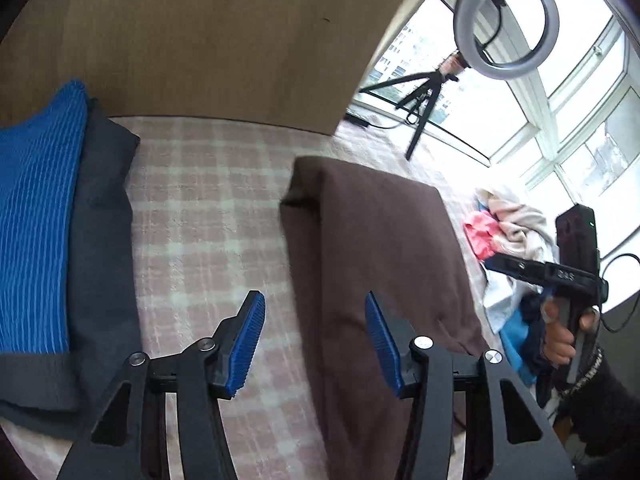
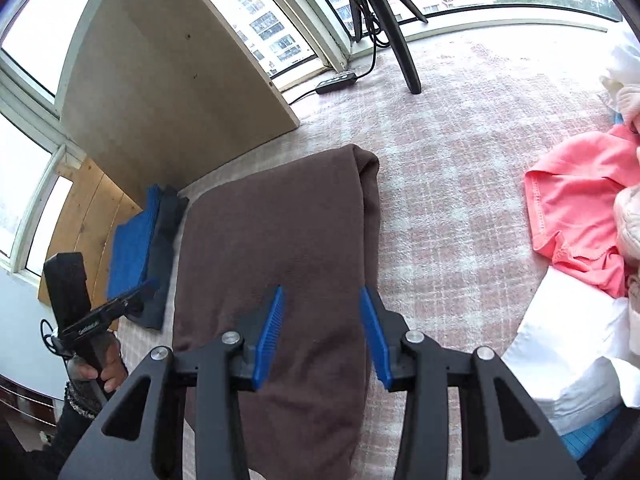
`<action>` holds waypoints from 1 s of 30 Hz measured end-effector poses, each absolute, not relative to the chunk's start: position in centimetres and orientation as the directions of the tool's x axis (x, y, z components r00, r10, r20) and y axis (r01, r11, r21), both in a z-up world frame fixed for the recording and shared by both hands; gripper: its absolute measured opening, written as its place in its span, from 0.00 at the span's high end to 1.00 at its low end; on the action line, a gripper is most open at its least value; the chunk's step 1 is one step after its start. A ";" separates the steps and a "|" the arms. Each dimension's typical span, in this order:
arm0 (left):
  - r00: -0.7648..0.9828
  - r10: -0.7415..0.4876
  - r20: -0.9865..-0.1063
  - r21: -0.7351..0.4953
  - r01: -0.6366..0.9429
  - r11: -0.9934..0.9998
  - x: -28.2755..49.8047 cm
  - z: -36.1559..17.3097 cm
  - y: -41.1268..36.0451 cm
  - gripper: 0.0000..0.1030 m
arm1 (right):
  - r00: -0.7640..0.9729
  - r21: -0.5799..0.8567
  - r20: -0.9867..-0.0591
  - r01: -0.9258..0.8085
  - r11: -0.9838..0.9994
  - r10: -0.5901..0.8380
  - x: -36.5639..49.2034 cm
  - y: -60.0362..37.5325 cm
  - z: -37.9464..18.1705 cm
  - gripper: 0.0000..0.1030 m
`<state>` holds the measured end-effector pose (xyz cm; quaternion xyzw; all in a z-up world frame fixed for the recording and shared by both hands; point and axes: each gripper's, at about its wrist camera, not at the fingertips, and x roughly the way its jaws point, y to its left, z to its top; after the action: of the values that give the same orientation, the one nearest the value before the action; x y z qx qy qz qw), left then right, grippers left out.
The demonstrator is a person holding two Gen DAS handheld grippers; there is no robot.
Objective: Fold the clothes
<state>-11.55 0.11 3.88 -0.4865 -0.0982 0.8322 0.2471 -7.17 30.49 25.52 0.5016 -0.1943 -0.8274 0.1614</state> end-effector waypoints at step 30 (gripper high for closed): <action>-0.434 0.430 -0.791 -0.355 -0.246 -0.902 -18.5 2.6 -2.1 0.68 | -0.367 0.457 -0.801 0.137 -0.879 -0.473 -6.7 27.7 22.6 0.59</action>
<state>-18.50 -2.06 2.63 -0.4924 -0.0935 0.8417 0.2010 -6.73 27.73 22.56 0.5304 -0.1585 -0.8113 0.1880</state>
